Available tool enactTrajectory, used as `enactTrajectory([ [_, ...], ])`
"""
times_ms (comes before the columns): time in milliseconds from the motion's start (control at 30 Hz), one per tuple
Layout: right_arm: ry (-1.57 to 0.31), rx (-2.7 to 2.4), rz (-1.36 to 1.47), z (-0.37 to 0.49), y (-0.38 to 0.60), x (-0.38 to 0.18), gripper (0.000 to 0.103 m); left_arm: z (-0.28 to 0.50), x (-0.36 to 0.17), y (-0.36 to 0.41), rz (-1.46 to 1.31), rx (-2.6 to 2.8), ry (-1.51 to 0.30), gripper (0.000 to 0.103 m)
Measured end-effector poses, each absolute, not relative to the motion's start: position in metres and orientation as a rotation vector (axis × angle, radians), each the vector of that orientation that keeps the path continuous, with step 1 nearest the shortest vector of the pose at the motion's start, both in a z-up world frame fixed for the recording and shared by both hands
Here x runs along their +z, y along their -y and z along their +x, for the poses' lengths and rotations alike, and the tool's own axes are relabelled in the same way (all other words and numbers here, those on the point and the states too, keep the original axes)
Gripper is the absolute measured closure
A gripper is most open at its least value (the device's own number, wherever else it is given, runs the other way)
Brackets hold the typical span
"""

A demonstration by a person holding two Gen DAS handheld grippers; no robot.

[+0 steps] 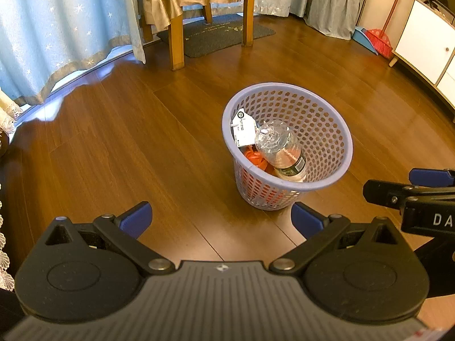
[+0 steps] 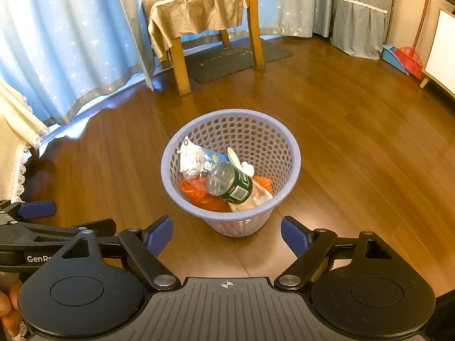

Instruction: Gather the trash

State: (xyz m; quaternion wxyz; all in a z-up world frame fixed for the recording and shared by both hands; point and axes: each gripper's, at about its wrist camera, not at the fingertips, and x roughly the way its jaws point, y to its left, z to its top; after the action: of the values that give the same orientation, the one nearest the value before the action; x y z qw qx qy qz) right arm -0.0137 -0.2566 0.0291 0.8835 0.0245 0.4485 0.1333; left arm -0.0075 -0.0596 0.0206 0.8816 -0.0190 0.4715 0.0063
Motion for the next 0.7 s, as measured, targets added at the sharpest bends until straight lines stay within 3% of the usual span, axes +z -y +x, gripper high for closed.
enactTrajectory([
  [700,-0.940,0.279,0.049,-0.0125,0.2567,0.0282,0.021,-0.0077,0.0193,0.0568,-0.025,0.032,-0.980,0.001],
])
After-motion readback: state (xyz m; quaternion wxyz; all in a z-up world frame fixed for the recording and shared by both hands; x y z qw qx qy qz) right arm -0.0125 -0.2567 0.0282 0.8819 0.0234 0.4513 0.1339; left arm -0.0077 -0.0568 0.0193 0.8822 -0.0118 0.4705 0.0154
